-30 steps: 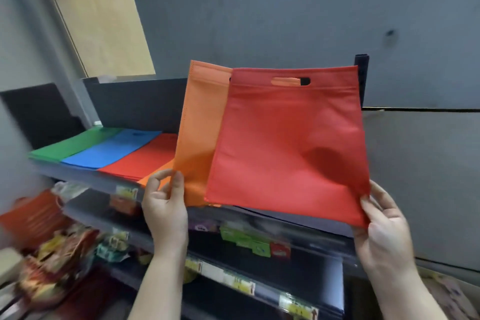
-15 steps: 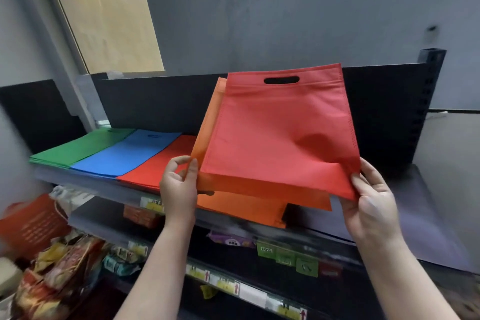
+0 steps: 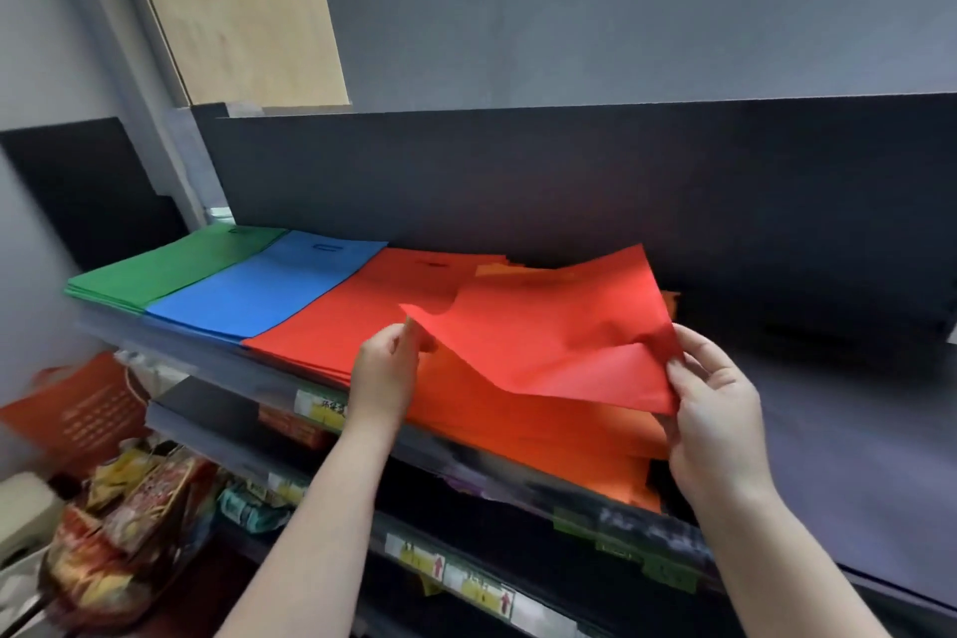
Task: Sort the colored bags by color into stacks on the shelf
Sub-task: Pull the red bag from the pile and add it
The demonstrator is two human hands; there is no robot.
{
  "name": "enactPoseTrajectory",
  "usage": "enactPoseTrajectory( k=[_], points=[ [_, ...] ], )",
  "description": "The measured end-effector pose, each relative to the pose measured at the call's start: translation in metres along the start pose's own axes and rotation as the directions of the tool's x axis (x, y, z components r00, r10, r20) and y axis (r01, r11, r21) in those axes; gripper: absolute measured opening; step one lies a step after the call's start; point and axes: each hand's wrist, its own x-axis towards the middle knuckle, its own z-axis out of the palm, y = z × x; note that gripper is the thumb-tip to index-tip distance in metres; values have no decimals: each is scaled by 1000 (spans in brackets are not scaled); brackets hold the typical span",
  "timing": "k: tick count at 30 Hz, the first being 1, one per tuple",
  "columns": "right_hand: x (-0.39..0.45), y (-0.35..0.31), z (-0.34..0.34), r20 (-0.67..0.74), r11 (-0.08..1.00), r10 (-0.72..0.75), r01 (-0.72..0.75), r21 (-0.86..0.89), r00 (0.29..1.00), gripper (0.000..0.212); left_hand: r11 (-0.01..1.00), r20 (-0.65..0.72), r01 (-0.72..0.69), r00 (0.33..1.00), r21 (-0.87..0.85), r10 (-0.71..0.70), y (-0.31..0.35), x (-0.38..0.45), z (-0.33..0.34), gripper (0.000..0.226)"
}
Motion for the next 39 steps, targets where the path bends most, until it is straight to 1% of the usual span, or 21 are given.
enactPoseTrajectory(
  k=[1,3,4,5,6,8,9,12,15,16,19,21,22,23,25,28,32,35,39],
  points=[
    [1,5,2,4,999,-14,14,-42,1000,29,993,59,76,996,-94,-71,-1,3,-4,54],
    [2,13,8,11,988,-61,62,-141,998,30,924,242,269,948,-270,-206,-4,8,-16,70],
    [1,16,12,14,977,-91,92,-194,996,31,898,316,321,922,-302,-223,-6,11,-22,71],
    [0,19,16,16,964,-119,119,-238,993,33,888,358,343,906,-306,-227,-8,15,-28,65],
    [-1,21,22,18,952,-145,144,-269,989,35,893,375,335,902,-300,-212,-11,20,-33,51],
    [-3,25,37,20,910,-211,204,-360,977,39,937,363,259,917,-234,-163,-15,33,-42,17],
    [-3,27,47,27,880,-247,236,-412,969,40,955,353,223,925,-197,-143,-18,41,-47,7],
    [-7,31,78,59,812,-302,290,-506,951,43,982,318,134,944,-135,-85,-35,66,-65,14],
    [-13,37,112,87,723,-312,296,-625,946,36,995,264,12,964,-96,14,-52,96,-86,15],
    [-15,40,123,100,667,-316,296,-684,943,33,996,242,-27,969,-83,47,-58,107,-93,17],
    [-18,41,152,151,434,-301,277,-857,942,31,991,209,-94,971,-95,112,-77,132,-116,21],
    [-17,41,170,165,283,-264,240,-929,950,31,987,218,-129,965,-100,148,-88,146,-128,19],
    [-16,43,178,173,225,-251,231,-947,953,31,985,218,-144,963,-91,160,-94,152,-133,18],
    [-15,46,187,178,192,-246,228,-955,953,31,985,215,-159,961,-74,171,-99,158,-137,17],
    [-10,57,205,169,179,-244,216,-960,955,31,982,209,-189,959,-23,190,-109,169,-143,16],
    [-5,80,224,134,198,-225,180,-964,965,30,968,213,-230,955,96,206,-124,182,-147,12],
    [-5,104,221,116,190,-229,161,-969,967,28,937,256,-249,949,244,185,-142,192,-149,22],
    [-3,106,212,106,189,-221,149,-971,969,29,922,310,-262,935,286,169,-150,194,-145,23],
    [4,100,200,99,181,-169,129,-975,981,29,902,348,-278,924,330,158,-153,193,-139,22]
  ],
)
